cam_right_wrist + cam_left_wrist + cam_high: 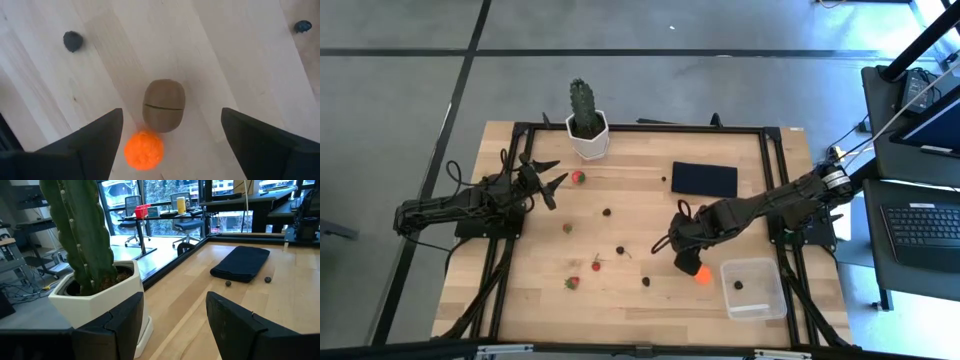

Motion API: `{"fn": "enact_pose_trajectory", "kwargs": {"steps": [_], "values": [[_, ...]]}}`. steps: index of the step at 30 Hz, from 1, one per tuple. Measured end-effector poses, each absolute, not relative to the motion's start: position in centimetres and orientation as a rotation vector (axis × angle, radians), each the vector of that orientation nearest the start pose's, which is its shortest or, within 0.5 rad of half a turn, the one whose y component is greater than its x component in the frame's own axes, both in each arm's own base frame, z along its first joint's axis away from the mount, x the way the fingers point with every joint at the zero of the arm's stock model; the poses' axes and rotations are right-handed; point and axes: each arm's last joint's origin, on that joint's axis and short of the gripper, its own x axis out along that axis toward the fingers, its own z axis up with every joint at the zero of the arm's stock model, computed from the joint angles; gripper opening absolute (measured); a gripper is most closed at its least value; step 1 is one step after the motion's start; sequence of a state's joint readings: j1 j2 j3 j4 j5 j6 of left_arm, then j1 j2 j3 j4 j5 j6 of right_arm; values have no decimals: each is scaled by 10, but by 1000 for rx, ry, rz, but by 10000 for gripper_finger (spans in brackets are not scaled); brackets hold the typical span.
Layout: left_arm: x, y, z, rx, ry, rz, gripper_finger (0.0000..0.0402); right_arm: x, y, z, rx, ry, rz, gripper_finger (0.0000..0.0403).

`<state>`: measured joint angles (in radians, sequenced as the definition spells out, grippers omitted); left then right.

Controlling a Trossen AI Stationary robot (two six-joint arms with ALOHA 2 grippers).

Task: Pick and placing Produce into tupperware
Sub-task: Put the kiwi into the transparent bin

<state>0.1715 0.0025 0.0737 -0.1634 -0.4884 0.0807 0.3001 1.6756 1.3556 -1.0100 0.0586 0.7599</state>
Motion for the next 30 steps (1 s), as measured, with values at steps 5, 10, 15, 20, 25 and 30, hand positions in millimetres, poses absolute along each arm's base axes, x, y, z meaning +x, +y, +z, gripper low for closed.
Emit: {"fn": "enact_pose_trajectory", "kwargs": {"steps": [5, 10, 15, 20, 25, 30], "values": [[85, 29, 173, 92, 119, 656, 208, 311, 85, 252, 412, 1294, -318, 338], [85, 29, 173, 93, 119, 656, 208, 312, 80, 252, 361, 1284, -311, 338], [85, 29, 173, 93, 119, 656, 208, 313, 79, 252, 355, 1283, -311, 338], [85, 29, 173, 93, 120, 655, 208, 317, 77, 253, 363, 1224, -346, 338], [85, 29, 173, 93, 119, 655, 208, 319, 72, 253, 447, 1233, -356, 346], [85, 29, 173, 93, 120, 655, 208, 319, 74, 254, 441, 1234, -315, 390]]}}
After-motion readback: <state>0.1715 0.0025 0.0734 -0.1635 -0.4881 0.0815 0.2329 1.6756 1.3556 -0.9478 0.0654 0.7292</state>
